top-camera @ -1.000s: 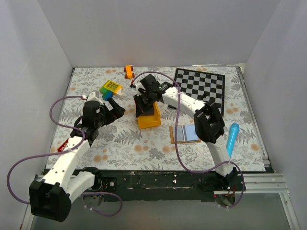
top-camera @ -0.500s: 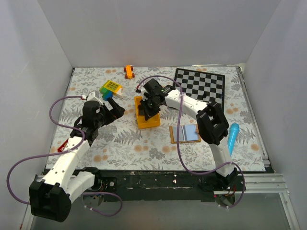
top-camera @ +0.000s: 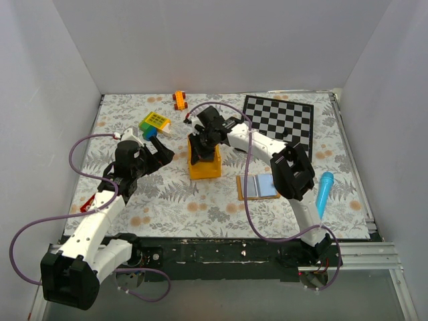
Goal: Put the credit cards into the card holder
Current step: Pick up the credit card from the storage box.
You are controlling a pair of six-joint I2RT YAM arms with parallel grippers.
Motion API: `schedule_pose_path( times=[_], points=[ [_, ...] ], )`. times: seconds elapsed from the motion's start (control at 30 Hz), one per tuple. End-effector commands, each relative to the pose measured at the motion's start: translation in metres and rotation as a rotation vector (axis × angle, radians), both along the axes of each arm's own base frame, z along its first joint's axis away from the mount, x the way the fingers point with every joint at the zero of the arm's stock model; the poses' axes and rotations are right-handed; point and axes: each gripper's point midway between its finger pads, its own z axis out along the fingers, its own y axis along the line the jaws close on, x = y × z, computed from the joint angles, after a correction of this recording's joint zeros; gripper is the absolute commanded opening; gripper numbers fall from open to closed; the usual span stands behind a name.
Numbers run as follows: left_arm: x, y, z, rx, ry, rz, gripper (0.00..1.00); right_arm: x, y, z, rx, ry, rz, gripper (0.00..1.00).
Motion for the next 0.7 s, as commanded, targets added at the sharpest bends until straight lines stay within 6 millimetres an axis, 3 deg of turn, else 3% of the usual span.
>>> schedule_pose_path(
  times=[0.0,0.23,0.5,0.67],
  points=[
    [-0.002,0.002,-0.002,0.009,-0.002,-0.008,0.98,0.003,0.027,0.022,0.128,0.006,0.025,0.01],
    [-0.003,0.004,-0.003,0.013,-0.001,-0.002,0.98,0.009,0.029,0.023,0.118,-0.007,0.019,0.01],
    [-0.002,0.004,0.001,0.009,-0.013,-0.002,0.98,0.022,-0.018,0.015,-0.076,-0.161,-0.030,0.02],
    [-0.001,0.027,-0.002,-0.007,0.031,0.077,0.98,0.034,-0.032,0.006,-0.156,-0.247,-0.030,0.37]
  ],
)
